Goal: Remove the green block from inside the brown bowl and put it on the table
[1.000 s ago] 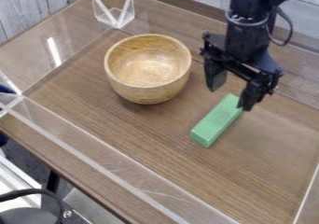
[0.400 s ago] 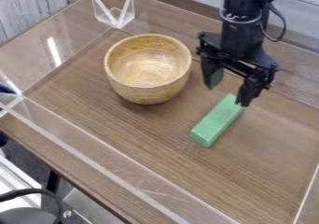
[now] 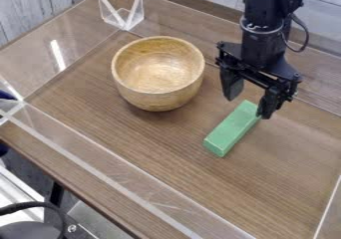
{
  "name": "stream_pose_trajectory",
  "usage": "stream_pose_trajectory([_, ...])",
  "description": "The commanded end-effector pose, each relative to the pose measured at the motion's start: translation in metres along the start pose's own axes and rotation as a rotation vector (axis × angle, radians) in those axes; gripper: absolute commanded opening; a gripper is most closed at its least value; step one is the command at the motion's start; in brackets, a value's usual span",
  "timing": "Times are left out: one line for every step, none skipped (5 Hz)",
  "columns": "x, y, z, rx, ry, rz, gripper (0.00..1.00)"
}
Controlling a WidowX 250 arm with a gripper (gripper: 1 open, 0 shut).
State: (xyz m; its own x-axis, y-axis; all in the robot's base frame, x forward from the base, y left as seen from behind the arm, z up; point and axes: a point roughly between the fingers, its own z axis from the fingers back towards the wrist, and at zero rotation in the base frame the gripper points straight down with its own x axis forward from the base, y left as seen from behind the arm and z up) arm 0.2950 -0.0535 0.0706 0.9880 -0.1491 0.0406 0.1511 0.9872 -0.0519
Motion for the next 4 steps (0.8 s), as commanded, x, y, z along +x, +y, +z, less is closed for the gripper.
stream_pose_trajectory([0.008, 0.003, 0.01, -0.01, -0.064, 0.002, 1.0])
stream_pose_trajectory([0.007, 0.002, 0.007, -0.012, -0.075, 0.026, 1.0])
stream_pose_trajectory([0.007, 0.001, 0.001, -0.013, -0.081, 0.047, 0.0])
stream_pose_trajectory([0.008, 0.0, -0.008, -0.012, -0.082, 0.07, 0.0])
